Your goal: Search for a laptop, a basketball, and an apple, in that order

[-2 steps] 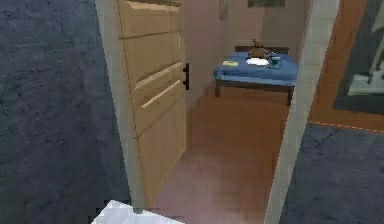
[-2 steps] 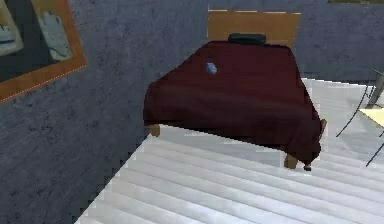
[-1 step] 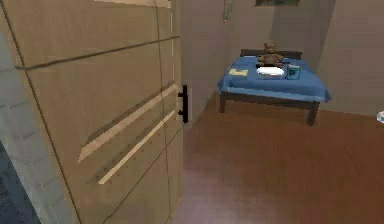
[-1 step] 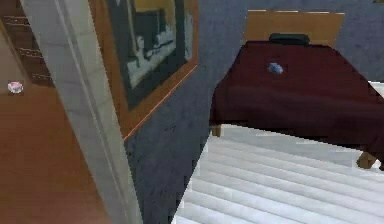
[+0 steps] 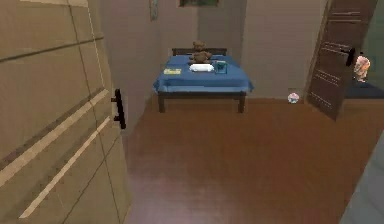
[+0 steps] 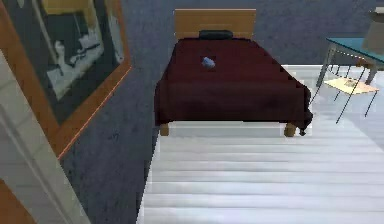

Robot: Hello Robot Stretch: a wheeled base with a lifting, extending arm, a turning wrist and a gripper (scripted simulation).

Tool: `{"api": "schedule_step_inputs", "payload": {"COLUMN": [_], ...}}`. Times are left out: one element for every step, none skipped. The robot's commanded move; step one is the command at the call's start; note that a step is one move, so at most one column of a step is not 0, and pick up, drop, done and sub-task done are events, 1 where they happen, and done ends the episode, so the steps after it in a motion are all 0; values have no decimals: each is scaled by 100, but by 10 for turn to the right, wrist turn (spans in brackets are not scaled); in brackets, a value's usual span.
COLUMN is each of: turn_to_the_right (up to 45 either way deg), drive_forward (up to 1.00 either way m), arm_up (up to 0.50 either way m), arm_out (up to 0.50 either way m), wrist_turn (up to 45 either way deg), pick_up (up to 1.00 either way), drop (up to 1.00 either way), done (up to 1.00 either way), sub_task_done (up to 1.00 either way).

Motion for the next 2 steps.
{"api": "schedule_step_inputs", "payload": {"turn_to_the_right": [0, 450], "drive_forward": [60, 0], "arm_up": [0, 0], "arm_out": [0, 0], "wrist_turn": [0, 0], "pick_up": [0, 0], "drop": [0, 0], "done": [0, 0], "sub_task_done": [0, 0]}}
